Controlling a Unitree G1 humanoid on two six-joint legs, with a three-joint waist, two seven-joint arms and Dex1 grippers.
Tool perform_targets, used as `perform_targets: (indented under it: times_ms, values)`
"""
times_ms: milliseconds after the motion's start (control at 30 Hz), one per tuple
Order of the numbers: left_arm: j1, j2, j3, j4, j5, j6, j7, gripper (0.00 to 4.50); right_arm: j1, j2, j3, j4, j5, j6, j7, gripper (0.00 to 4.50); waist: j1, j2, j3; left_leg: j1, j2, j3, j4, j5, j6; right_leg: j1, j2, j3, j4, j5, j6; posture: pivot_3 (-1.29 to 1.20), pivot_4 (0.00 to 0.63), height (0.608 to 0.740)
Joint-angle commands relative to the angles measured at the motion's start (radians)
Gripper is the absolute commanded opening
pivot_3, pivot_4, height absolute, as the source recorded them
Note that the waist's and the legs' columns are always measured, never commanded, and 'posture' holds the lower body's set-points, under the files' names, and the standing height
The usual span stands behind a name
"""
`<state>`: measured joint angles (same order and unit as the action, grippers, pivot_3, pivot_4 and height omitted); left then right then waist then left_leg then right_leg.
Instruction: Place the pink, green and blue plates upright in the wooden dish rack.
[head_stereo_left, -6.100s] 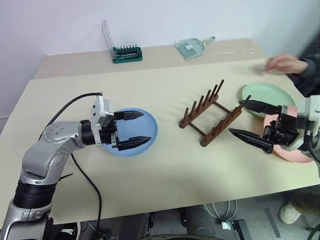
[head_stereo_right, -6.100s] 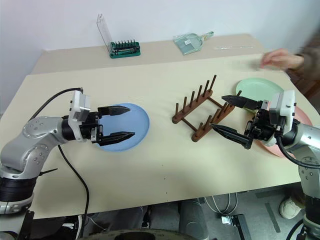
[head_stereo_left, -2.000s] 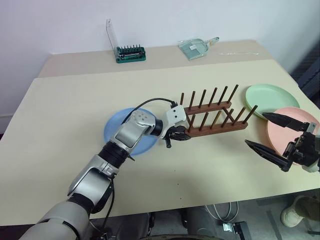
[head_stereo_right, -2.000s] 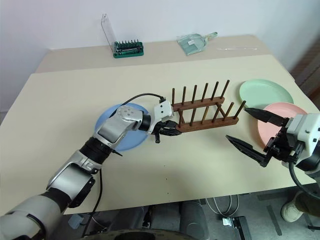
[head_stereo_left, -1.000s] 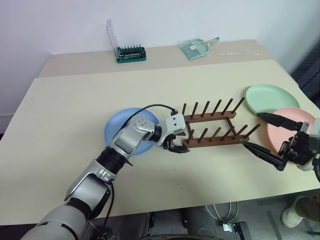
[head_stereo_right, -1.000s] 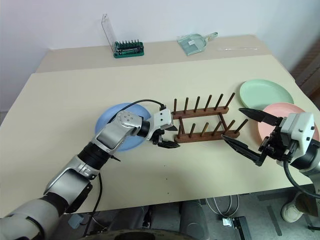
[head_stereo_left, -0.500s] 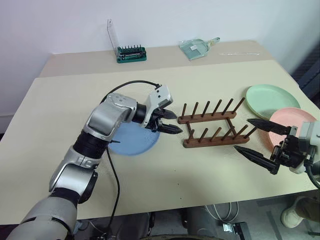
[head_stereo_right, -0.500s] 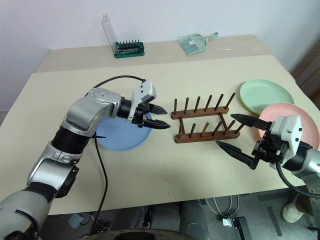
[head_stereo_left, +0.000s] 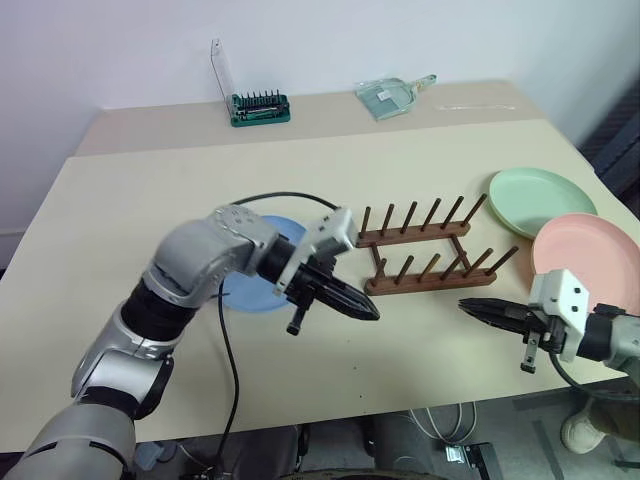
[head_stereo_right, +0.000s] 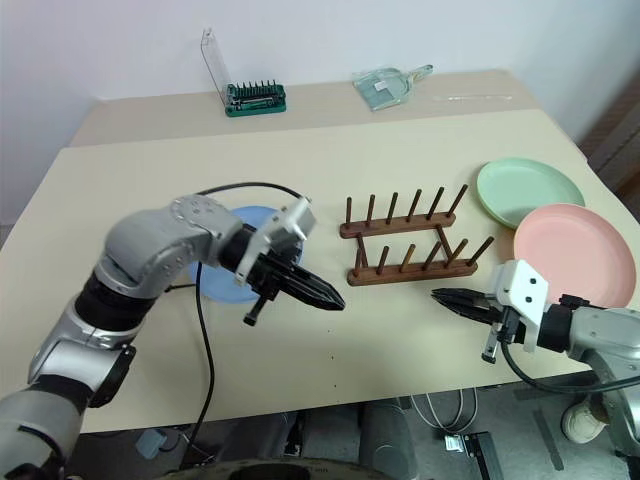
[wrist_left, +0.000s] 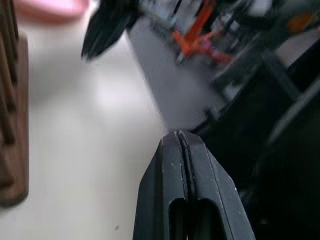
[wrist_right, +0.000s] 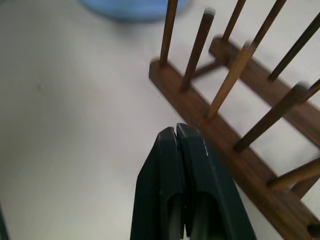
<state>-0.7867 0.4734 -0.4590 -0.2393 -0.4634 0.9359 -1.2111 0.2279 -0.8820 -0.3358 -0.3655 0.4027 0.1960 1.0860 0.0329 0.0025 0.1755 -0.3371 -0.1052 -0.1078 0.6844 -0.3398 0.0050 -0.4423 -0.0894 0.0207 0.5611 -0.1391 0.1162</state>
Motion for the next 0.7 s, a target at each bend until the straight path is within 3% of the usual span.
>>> perform_targets:
  times_ms: [33, 267, 400, 700]
  values:
    - [0.015, -0.052, -0.052, 0.04, 0.103, -0.074, 0.125, 0.0, 0.0, -0.011, 0.021, 0.002, -0.056, -0.046, -0.009, 0.04, 0.004, 0.0, 0.0, 0.0, 0.0, 0.0, 0.0, 0.0, 0.0, 0.0, 0.0, 0.0, 0.0, 0.0, 0.0, 0.0, 0.15, 0.74]
    - [0.046, -0.118, -0.098, 0.072, 0.123, -0.057, 0.184, 0.0, -0.012, -0.01, 0.069, 0.04, -0.176, -0.112, -0.06, 0.04, 0.005, 0.0, 0.0, 0.0, 0.0, 0.0, 0.0, 0.0, 0.0, 0.0, 0.0, 0.0, 0.0, 0.0, 0.0, 0.0, 0.15, 0.74]
    - [0.081, -0.166, -0.07, 0.076, 0.073, 0.046, 0.229, 0.0, -0.04, 0.003, 0.088, 0.053, -0.178, -0.083, -0.087, 0.04, 0.003, 0.001, 0.0, 0.0, 0.0, 0.0, 0.0, 0.0, 0.0, 0.0, 0.001, 0.0, 0.0, 0.0, 0.0, 0.0, 0.15, 0.74]
    - [0.033, -0.229, -0.168, 0.222, 0.245, -0.053, 0.357, 0.0, -0.123, -0.007, 0.159, 0.147, -0.287, -0.086, -0.154, 0.04, 0.006, 0.0, 0.0, 0.0, 0.0, 0.0, 0.0, 0.001, -0.001, 0.0, 0.0, 0.0, 0.0, 0.0, 0.0, 0.0, 0.15, 0.74]
